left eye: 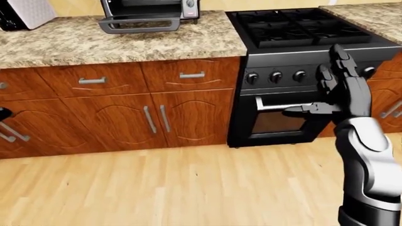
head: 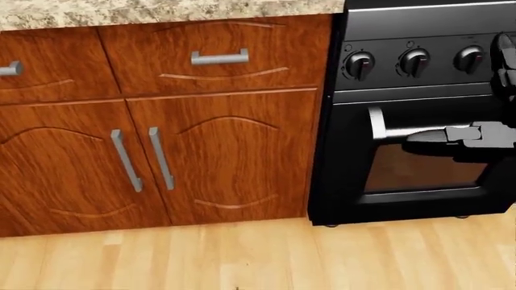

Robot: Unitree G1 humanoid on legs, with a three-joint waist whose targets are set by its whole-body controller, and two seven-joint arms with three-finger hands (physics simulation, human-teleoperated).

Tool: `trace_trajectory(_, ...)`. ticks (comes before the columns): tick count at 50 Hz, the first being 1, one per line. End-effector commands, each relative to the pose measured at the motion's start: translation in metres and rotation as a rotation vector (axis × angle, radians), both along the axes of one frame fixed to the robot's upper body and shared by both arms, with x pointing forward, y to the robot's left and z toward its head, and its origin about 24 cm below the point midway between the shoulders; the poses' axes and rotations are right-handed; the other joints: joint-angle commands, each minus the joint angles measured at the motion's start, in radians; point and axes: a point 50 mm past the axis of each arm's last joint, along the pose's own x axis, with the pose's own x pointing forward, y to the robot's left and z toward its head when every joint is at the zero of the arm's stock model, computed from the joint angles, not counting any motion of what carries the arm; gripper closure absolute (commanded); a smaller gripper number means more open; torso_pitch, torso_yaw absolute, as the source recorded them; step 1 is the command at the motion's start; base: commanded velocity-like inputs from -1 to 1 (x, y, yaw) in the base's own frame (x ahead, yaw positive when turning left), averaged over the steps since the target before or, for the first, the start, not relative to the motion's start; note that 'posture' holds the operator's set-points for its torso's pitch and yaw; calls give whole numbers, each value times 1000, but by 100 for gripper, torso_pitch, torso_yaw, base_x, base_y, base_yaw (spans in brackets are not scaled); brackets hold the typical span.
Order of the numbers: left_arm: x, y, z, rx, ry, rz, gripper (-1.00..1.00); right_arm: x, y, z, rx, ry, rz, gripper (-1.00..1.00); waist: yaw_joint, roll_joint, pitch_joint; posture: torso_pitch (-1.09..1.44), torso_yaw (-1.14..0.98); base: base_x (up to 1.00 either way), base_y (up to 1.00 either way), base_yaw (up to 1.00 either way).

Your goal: Close the toaster oven door.

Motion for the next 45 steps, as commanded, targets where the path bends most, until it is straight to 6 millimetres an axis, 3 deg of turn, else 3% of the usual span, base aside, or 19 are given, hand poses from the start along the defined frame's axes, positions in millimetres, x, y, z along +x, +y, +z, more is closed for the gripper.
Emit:
trace_trajectory(1, -7, -4, 19, 66, -70, 5, -100, -4, 2, 19, -35, -92, 5, -100, 0, 4, -19, 0, 0, 0, 0, 0)
trace_trajectory(7, -8, -2, 20, 68, -72, 12, -100, -5, 3, 21, -52, -103, 12, -100, 0, 4, -20, 0, 0, 0, 0, 0)
trace_trajectory(8, -9, -1, 20, 68, -72, 14, -100, -5, 3, 21, -55, -105, 12, -100, 0, 6, -43, 0, 0, 8, 0, 0)
trace_trajectory(10, -10, -1, 23, 69, -76, 18, -100, -5, 3, 22, -56, -106, 12, -100, 0, 7, -21, 0, 0, 9, 0, 0)
trace_trajectory(18, -15, 1, 32, 93, -96, 35, -100, -6, 3, 26, -64, -119, 11, -100, -2, 5, -22, 0, 0, 8, 0, 0)
trace_trajectory(25, -20, 2, 39, 99, -114, 42, -100, -7, 1, 35, -64, -137, 6, -100, -3, 33, -7, 0, 0, 17, 1, 0)
trace_trajectory(29, -21, 2, 42, 103, -119, 43, -100, -7, 0, 38, -68, -146, 3, -100, 0, 16, -11, 0, 0, 18, 1, 0)
trace_trajectory(32, -22, 2, 44, 103, -122, 45, -100, -7, 1, 40, -73, -151, 3, -100, 1, -35, -14, 0, 0, 18, 1, 0)
trace_trajectory(34, -23, 3, 44, 102, -125, 48, -100, -8, 1, 42, -76, -157, 4, -100, -2, -17, -19, 0, 0, 18, 2, 0)
trace_trajectory(37, -23, 4, 44, 95, -124, 52, -100, -8, 2, 44, -80, -160, 3, -100, -5, -30, -19, 0, 0, 19, 3, 0)
trace_trajectory(40, -24, 5, 44, 97, -124, 55, -100, -10, 3, 49, -90, -175, 1, -100, -7, -13, -16, 0, 0, 18, 3, 0)
trace_trajectory(43, -28, 6, 51, 99, -140, 60, -100, -13, 4, 57, -91, -201, 0, -100, -13, 23, -4, 0, 0, 18, 4, 0)
trace_trajectory(44, -29, 5, 53, 98, -144, 60, -100, -15, 4, 61, -91, -210, 1, -100, -16, 46, -11, 0, 0, 20, 3, 0)
trace_trajectory(45, -30, 5, 55, 99, -149, 61, -100, -16, 4, 65, -94, -218, 1, -100, -16, 83, -24, 0, 0, 19, 4, 0)
